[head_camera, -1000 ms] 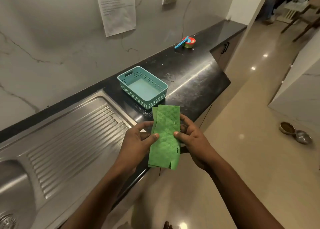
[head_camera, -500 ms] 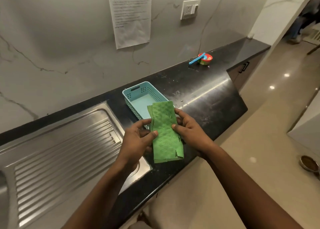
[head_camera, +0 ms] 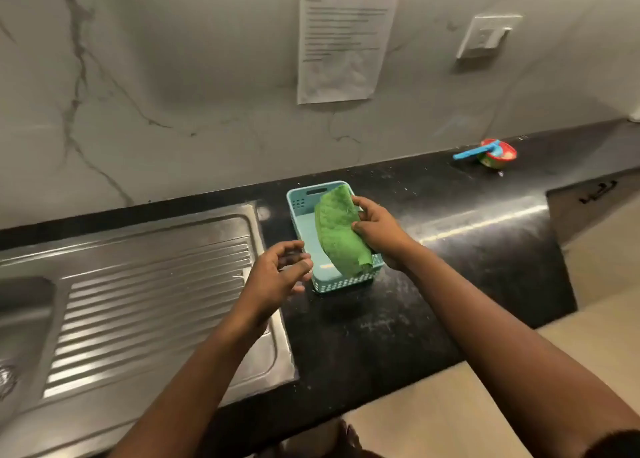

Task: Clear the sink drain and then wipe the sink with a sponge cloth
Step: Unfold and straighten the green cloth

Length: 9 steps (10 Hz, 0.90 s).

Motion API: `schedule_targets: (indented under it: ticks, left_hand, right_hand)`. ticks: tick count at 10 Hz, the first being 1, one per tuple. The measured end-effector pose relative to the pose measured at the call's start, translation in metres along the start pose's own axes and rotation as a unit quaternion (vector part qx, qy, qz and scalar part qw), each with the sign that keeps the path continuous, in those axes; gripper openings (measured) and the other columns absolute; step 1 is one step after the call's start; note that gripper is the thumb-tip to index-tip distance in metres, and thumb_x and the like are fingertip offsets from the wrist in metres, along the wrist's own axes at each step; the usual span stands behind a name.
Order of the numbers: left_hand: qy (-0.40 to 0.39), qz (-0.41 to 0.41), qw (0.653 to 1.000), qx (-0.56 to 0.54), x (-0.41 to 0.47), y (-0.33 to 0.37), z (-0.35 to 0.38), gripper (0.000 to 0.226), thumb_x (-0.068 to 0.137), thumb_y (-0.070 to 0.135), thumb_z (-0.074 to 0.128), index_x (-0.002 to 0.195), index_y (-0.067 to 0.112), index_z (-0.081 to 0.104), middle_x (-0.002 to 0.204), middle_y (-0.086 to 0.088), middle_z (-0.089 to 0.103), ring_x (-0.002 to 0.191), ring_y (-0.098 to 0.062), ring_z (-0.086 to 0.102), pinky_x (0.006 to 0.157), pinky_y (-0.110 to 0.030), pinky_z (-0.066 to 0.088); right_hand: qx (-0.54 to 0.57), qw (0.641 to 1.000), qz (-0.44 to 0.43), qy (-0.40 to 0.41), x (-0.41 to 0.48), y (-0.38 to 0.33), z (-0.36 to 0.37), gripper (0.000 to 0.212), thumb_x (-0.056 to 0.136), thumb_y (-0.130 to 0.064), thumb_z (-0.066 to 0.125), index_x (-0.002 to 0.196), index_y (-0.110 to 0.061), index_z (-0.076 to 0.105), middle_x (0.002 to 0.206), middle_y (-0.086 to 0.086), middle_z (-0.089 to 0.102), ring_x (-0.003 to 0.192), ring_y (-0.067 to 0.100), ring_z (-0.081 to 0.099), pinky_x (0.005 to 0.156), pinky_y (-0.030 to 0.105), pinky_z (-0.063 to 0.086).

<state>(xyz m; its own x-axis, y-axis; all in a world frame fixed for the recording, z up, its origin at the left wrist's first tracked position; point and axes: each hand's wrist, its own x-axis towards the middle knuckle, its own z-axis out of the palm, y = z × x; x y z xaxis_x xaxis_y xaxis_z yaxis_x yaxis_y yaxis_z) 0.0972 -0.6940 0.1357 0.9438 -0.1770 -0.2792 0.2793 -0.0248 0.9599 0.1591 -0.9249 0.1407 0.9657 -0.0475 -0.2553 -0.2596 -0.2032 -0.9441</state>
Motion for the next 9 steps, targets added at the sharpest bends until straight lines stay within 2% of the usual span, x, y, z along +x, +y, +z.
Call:
schedule_targets:
  ticks: [1, 2, 3, 4, 5, 6, 7, 8, 9]
  left_hand:
    - [0.053, 0.000, 0.999, -0.004, -0.005, -0.003, 0.002, 0.025, 0.099, 0.014, 0.072, 0.117, 0.030, 0.069, 0.116, -0.007, 0.079, 0.091, -0.023, 0.078, 0.081, -0.041, 0.061]
    - [0.095, -0.004, 0.995, -0.009, -0.015, -0.009, 0.006, 0.023, 0.099, 0.015, 0.072, 0.119, 0.027, 0.069, 0.117, -0.010, 0.079, 0.091, -0.021, 0.078, 0.082, -0.040, 0.060]
    - [0.133, -0.008, 0.991, -0.014, -0.027, -0.012, 0.011, 0.024, 0.100, 0.013, 0.070, 0.123, 0.022, 0.069, 0.117, -0.011, 0.079, 0.100, -0.031, 0.078, 0.084, -0.041, 0.061]
    - [0.163, -0.007, 0.986, -0.018, -0.037, -0.013, 0.014, 0.025, 0.100, 0.012, 0.070, 0.124, 0.019, 0.070, 0.117, -0.012, 0.079, 0.104, -0.035, 0.077, 0.086, -0.045, 0.061]
    - [0.188, -0.007, 0.982, -0.015, -0.044, -0.013, 0.018, 0.024, 0.099, 0.014, 0.072, 0.122, 0.020, 0.071, 0.114, -0.011, 0.080, 0.104, -0.035, 0.077, 0.087, -0.045, 0.061]
    - [0.196, -0.003, 0.981, -0.016, -0.045, -0.014, 0.019, 0.024, 0.098, 0.017, 0.073, 0.121, 0.023, 0.072, 0.113, -0.009, 0.081, 0.102, -0.034, 0.078, 0.085, -0.043, 0.061]
    - [0.199, -0.002, 0.980, -0.006, -0.045, -0.011, 0.024, 0.025, 0.098, 0.018, 0.073, 0.123, 0.024, 0.072, 0.114, -0.007, 0.081, 0.101, -0.029, 0.078, 0.083, -0.039, 0.062]
    - [0.195, -0.006, 0.981, -0.003, -0.043, -0.012, 0.030, 0.026, 0.098, 0.018, 0.072, 0.124, 0.023, 0.071, 0.116, -0.007, 0.080, 0.101, -0.028, 0.079, 0.082, -0.038, 0.063]
    - [0.194, -0.008, 0.981, 0.007, -0.039, -0.011, 0.033, 0.026, 0.099, 0.015, 0.071, 0.124, 0.022, 0.071, 0.118, -0.007, 0.079, 0.102, -0.028, 0.078, 0.081, -0.037, 0.062]
  right_hand:
    - [-0.017, 0.999, 0.013, -0.034, 0.029, 0.007, 0.006, 0.065, 0.093, 0.015, 0.041, 0.127, -0.035, 0.064, 0.105, 0.004, 0.079, 0.091, 0.025, 0.077, 0.074, 0.046, 0.065]
    - [-0.033, 0.997, 0.030, -0.066, 0.050, 0.016, 0.017, 0.066, 0.092, 0.014, 0.040, 0.123, -0.040, 0.064, 0.105, 0.005, 0.078, 0.095, 0.028, 0.077, 0.083, 0.055, 0.061]
    - [-0.046, 0.994, 0.040, -0.090, 0.066, 0.024, 0.022, 0.067, 0.092, 0.013, 0.037, 0.140, -0.029, 0.057, 0.110, 0.011, 0.074, 0.098, 0.035, 0.075, 0.077, 0.053, 0.062]
    - [-0.061, 0.993, 0.054, -0.090, 0.074, 0.034, 0.021, 0.064, 0.095, 0.010, 0.036, 0.146, -0.026, 0.052, 0.108, 0.007, 0.071, 0.086, 0.025, 0.073, 0.054, 0.036, 0.062]
    - [-0.108, 0.988, 0.077, -0.083, 0.077, 0.042, 0.018, 0.073, 0.093, 0.010, 0.034, 0.153, -0.031, 0.042, 0.122, 0.010, 0.062, 0.092, 0.028, 0.066, 0.059, 0.034, 0.058]
    - [-0.166, 0.981, 0.071, -0.072, 0.083, 0.048, 0.017, 0.082, 0.093, 0.008, 0.041, 0.163, -0.030, 0.021, 0.123, 0.006, 0.045, 0.103, 0.027, 0.054, 0.075, 0.037, 0.053]
    - [-0.198, 0.977, 0.066, -0.052, 0.081, 0.047, 0.015, 0.077, 0.091, 0.007, 0.051, 0.159, -0.019, 0.028, 0.135, 0.008, 0.049, 0.108, 0.024, 0.051, 0.090, 0.037, 0.052]
    - [-0.240, 0.967, 0.055, -0.068, 0.076, 0.050, 0.013, 0.083, 0.087, 0.006, 0.056, 0.161, -0.015, 0.025, 0.153, 0.015, 0.039, 0.133, 0.032, 0.049, 0.110, 0.046, 0.049]
    - [-0.290, 0.952, 0.000, -0.095, 0.066, 0.048, 0.007, 0.082, 0.085, 0.004, 0.056, 0.161, -0.013, 0.031, 0.162, 0.011, 0.036, 0.146, 0.030, 0.039, 0.117, 0.042, 0.042]
